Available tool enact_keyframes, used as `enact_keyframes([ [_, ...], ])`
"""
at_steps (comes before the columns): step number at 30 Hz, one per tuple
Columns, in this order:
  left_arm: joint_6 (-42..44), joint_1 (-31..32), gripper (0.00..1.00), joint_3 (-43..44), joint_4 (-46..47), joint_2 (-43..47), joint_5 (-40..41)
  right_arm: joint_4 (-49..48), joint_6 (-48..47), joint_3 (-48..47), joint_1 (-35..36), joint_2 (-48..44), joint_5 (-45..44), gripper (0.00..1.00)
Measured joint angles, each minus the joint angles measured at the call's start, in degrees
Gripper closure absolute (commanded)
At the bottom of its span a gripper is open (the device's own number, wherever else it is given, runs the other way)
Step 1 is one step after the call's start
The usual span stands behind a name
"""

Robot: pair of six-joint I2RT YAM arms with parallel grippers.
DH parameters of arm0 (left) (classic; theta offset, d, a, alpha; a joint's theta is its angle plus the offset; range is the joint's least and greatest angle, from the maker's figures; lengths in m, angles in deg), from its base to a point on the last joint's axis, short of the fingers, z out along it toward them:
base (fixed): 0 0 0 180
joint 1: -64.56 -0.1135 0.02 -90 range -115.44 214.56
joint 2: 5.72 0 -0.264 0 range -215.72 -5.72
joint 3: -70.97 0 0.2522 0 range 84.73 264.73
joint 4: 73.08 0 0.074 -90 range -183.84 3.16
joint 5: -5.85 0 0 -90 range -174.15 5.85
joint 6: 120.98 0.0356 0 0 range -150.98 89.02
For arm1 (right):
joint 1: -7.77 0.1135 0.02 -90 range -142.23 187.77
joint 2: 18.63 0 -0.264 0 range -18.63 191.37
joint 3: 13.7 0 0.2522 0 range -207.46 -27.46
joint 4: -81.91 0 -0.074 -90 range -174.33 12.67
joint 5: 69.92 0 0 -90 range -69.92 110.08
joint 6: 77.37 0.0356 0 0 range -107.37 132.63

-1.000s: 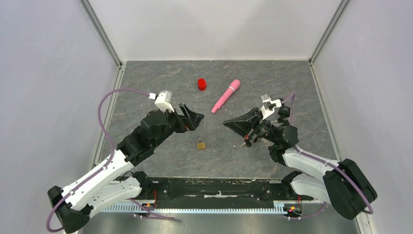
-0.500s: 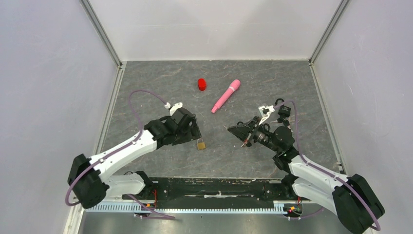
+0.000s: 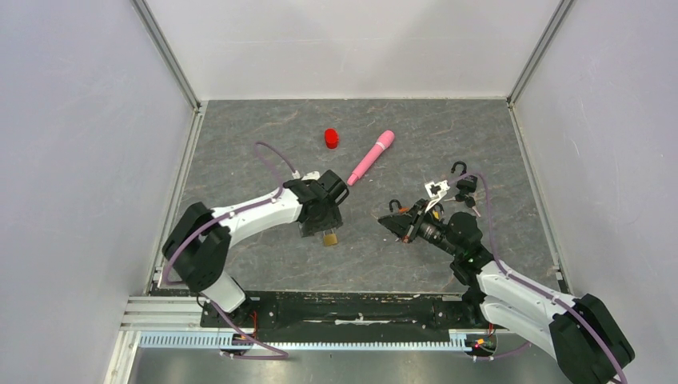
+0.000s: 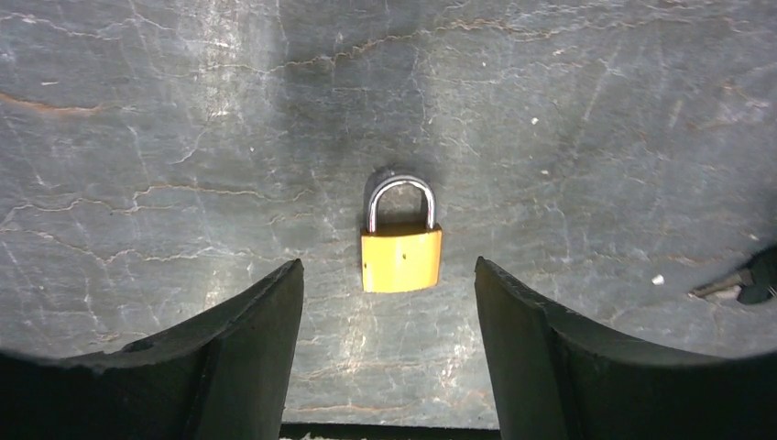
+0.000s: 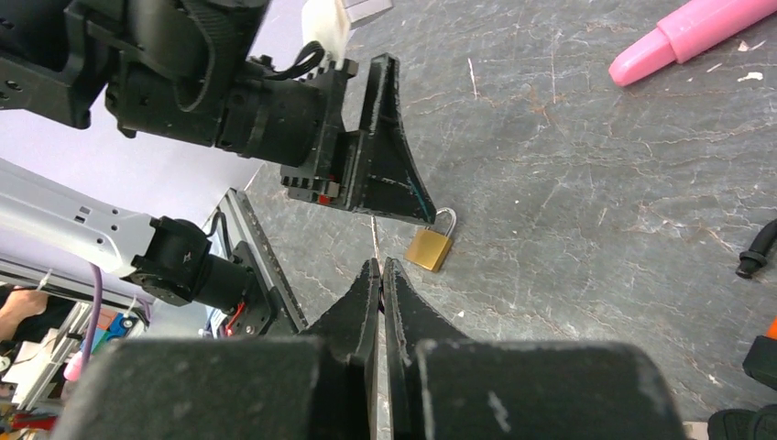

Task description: Unlock with the key

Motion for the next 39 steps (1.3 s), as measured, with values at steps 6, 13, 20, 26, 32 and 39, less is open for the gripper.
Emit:
enact_keyframes([
  [6, -1.86, 0.00, 0.35, 3.65, -1.11, -7.37, -0.37, 0.85, -0.83, 0.61, 0.00, -0.63, -0.39, 1.00],
  [13, -5.01, 0.11, 0.39, 4.35, -2.54, -11.02, -1.84, 1.20, -1.25, 1.20, 0.00, -0.76, -0.81, 1.00],
  [20, -5.70, 0.76, 0.44, 4.42, -4.55, -12.00, -2.56, 1.05, -1.36, 1.60, 0.00, -0.76, -1.01, 1.00],
  [26, -5.90, 0.98, 0.49, 5.90, -5.33, -13.31, -2.95, 0.96, -1.29, 2.08, 0.00, -0.81, -0.98, 1.00],
  [32, -5.99, 0.96, 0.56, 6.25, -5.27, -13.64, -3.67, 1.01, -1.46, 2.16, 0.00, -2.08, -1.01, 1.00],
  [39, -8.94, 0.96, 0.78, 6.43, -4.70, -13.70, -5.68, 1.01, -1.55, 2.16, 0.00, -2.27, -0.96, 1.00],
])
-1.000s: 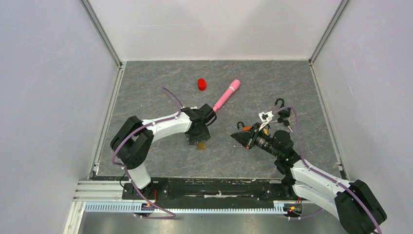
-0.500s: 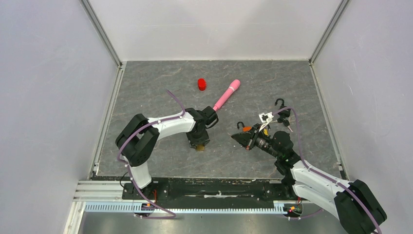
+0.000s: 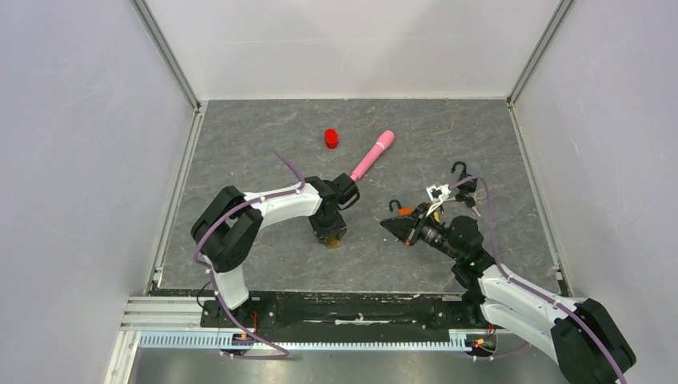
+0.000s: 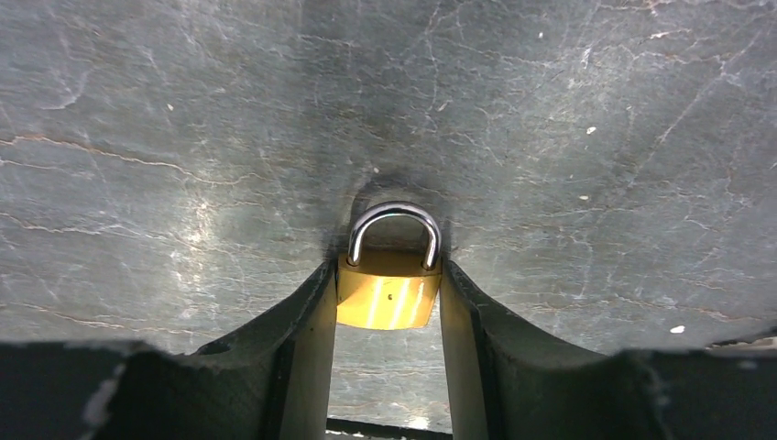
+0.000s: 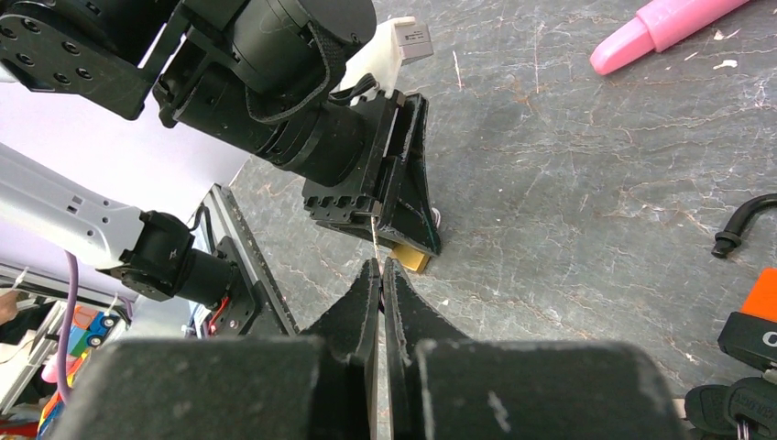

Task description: Unlock with the key

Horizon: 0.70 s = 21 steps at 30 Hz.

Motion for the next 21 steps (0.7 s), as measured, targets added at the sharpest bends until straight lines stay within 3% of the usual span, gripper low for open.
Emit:
enact_keyframes([
  [5, -3.41, -0.15, 0.98, -0.72, 2.05, 0.90, -0.79, -0.13, -0.33, 0.00, 0.07, 0.68, 0.24, 1.00],
  [21, -22.32, -7.74, 0.98, -15.87, 17.66, 27.32, -5.70, -1.64, -0.57, -5.11, 8.85, 10.21, -2.73, 1.00],
])
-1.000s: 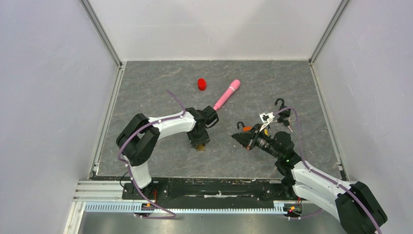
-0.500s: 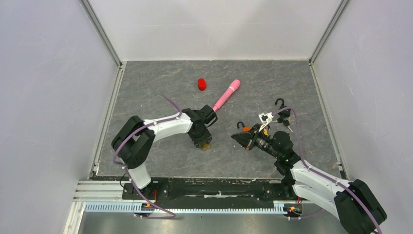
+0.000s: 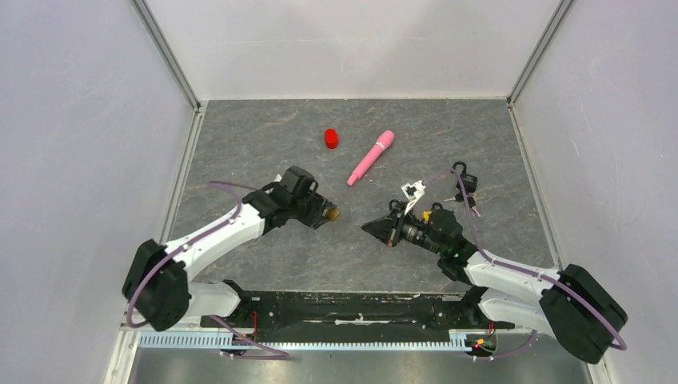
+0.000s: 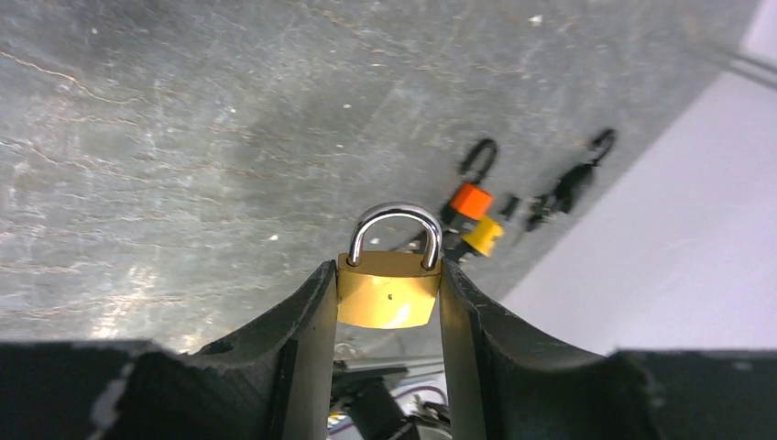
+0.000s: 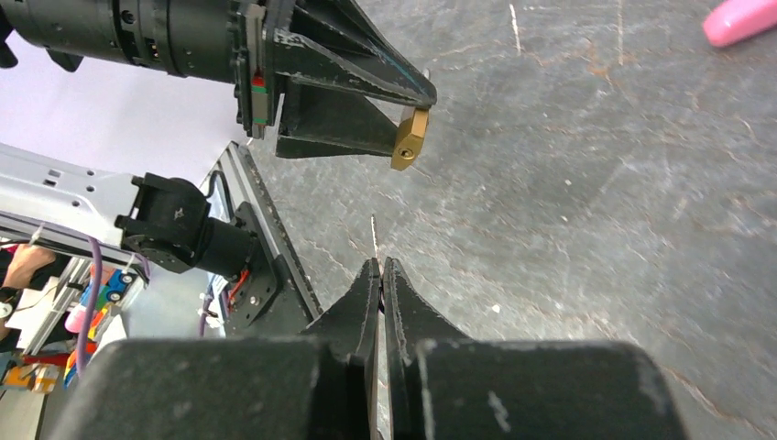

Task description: Unlock with the key

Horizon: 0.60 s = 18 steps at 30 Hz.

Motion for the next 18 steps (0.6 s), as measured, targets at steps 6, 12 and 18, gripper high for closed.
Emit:
enact_keyframes([
  [6, -3.54, -4.70, 0.98, -1.57, 2.40, 8.11, 0.28, -3.06, 0.00, -6.93, 1.57, 7.69, -0.57, 1.00],
  [12, -4.17, -8.02, 0.98, -1.57, 3.54, 10.75, 0.00, -4.92, -0.24, -15.23, 1.73, 14.62, -0.31, 1.00],
  [18, -4.17, -8.13, 0.98, -1.55, 4.22, 11.08, -0.61, -4.96, -0.42, -18.12, 2.08, 16.87, -0.26, 1.00],
])
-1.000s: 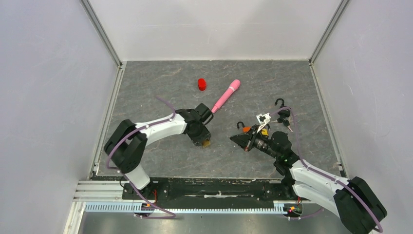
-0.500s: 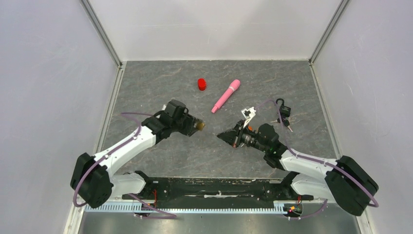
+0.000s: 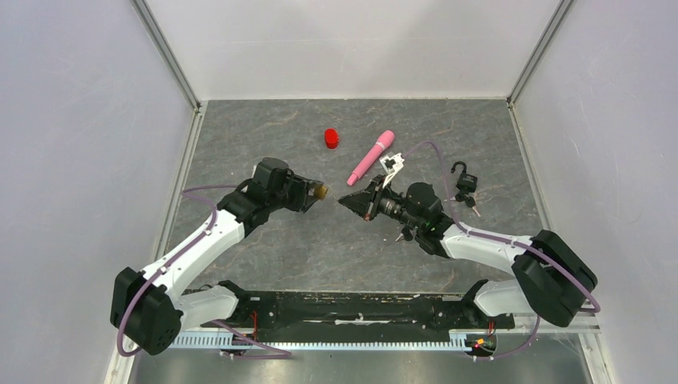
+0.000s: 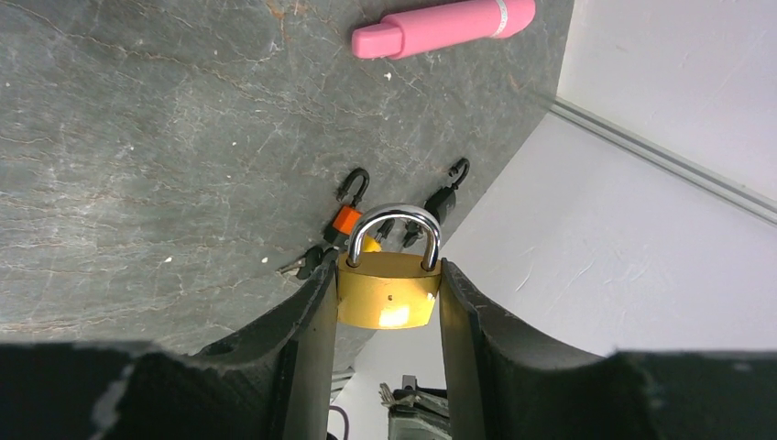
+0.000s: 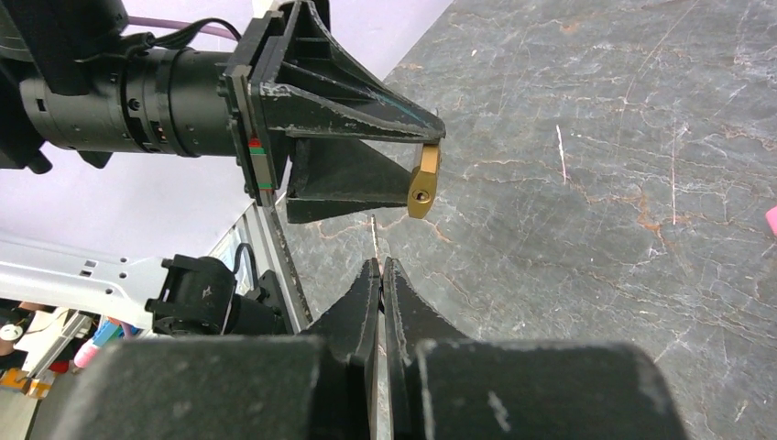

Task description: Unlock with the key

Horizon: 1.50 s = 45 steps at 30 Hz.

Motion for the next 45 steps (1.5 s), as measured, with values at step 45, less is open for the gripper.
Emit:
enact_keyframes([
  [45, 0.02, 0.00, 0.98, 0.00, 1.55, 1.49, -2.97, 6.75, -0.55, -4.74, 1.60, 2.86, -4.74, 1.00],
])
